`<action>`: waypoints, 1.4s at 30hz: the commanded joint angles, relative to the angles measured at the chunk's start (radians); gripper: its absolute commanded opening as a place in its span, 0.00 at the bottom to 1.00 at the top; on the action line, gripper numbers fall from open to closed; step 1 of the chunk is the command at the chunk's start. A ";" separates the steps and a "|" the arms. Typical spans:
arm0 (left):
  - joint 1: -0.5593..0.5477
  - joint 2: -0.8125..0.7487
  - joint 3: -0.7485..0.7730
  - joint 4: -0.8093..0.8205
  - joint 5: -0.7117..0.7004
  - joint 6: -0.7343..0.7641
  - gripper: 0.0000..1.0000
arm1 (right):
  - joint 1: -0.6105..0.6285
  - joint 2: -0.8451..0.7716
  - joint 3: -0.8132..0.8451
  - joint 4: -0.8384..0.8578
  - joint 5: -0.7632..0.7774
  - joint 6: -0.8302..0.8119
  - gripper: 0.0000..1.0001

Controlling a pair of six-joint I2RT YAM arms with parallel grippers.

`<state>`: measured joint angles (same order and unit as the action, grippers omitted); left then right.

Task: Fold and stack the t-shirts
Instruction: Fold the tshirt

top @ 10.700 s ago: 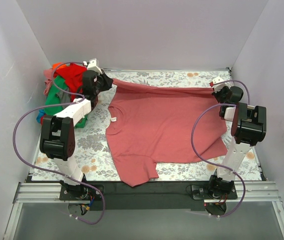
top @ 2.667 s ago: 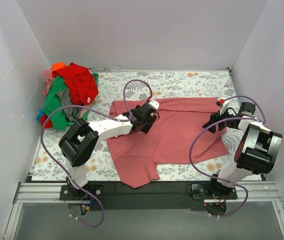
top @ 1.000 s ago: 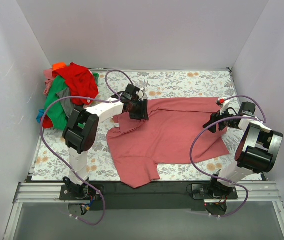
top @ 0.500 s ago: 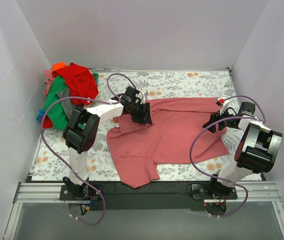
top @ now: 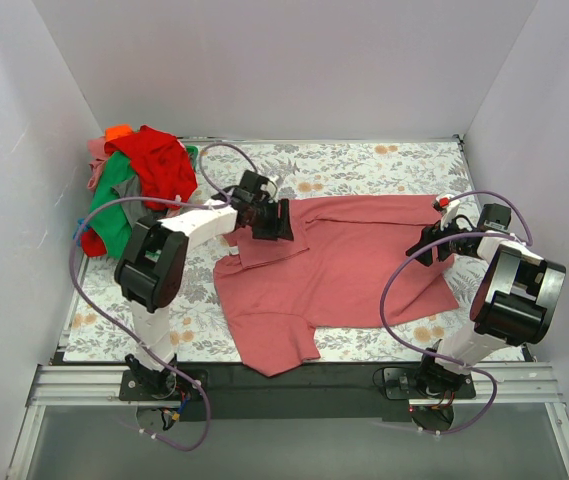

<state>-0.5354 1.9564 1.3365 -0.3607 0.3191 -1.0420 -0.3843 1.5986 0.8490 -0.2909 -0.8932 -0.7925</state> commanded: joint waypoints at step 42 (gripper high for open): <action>0.356 0.223 0.311 -0.050 -0.296 -0.197 0.05 | -0.001 0.066 0.097 -0.036 0.013 0.021 0.70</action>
<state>-0.1905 2.1704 1.5993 -0.3965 0.0471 -1.2495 -0.3840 1.6436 0.8982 -0.3157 -0.8886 -0.7872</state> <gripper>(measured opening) 0.071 0.709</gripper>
